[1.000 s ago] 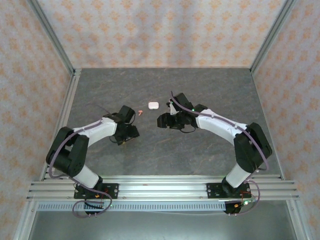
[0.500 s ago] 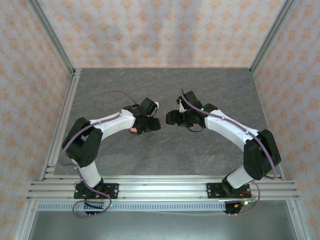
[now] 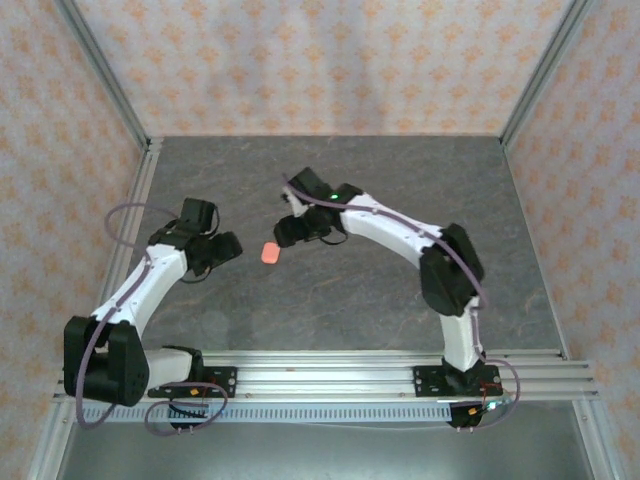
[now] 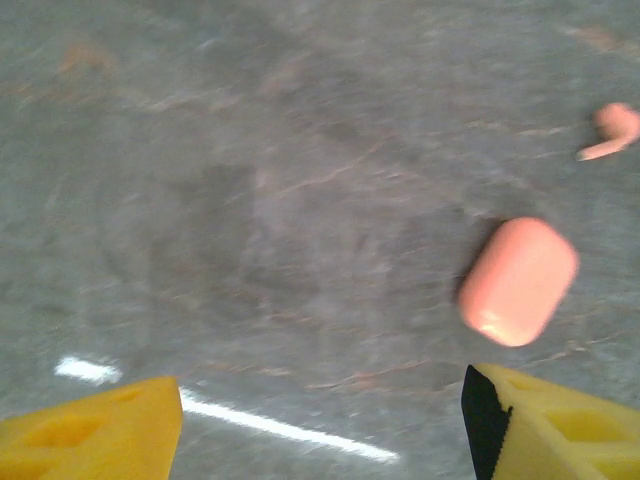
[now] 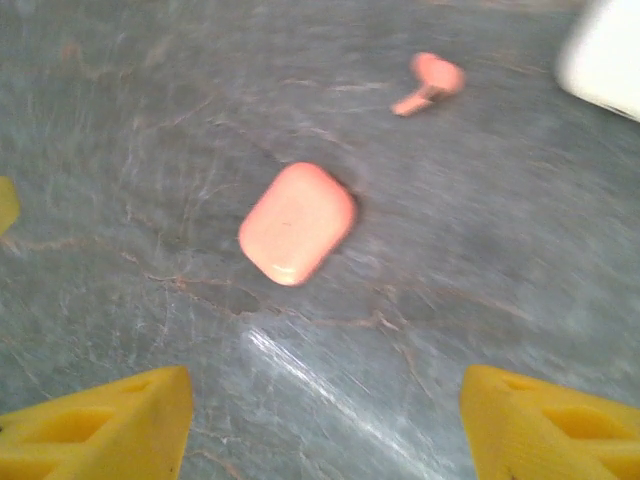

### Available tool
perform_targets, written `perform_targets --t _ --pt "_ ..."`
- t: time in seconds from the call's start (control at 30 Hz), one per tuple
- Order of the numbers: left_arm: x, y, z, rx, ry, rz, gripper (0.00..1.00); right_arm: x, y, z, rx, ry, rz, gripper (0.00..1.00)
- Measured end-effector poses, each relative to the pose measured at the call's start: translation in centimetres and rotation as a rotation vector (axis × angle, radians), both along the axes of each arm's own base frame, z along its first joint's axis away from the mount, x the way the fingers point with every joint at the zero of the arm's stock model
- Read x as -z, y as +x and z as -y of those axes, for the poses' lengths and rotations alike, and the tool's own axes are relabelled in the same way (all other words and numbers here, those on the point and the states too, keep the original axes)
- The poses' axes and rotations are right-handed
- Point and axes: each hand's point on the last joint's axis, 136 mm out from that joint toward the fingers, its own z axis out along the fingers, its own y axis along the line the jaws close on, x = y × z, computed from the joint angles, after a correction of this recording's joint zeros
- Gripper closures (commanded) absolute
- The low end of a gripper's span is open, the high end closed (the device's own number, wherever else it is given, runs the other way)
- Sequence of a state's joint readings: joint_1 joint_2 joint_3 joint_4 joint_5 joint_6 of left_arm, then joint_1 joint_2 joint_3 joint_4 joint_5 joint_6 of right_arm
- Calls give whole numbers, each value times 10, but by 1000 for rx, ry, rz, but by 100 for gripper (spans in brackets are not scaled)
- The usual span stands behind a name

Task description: Insert wireless bluetooth earbuds into charging case

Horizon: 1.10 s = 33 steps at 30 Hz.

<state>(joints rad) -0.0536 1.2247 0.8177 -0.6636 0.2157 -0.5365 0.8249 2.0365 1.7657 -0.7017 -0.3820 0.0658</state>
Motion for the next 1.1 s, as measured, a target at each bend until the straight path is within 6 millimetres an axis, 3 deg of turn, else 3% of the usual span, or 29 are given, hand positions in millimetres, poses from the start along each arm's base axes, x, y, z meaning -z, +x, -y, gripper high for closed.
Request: perform_targets --t 0.1,0.2,0.33,0.7,1.1 --pt "12 -16 -4 -16 -44 -29 26 13 -4 -34 -179 -56 33 26" --pt "23 -27 3 -4 -89 -59 26 25 -1 -50 -285 -89 45 24" --pt "33 -38 7 -7 -128 -86 26 38 4 -54 -380 -139 59 22" --pt "29 -38 3 -24 -152 -64 26 83 -5 -42 -548 -268 39 20" --pt "30 -38 2 -17 -150 -66 26 97 2 -48 -573 -277 59 19"
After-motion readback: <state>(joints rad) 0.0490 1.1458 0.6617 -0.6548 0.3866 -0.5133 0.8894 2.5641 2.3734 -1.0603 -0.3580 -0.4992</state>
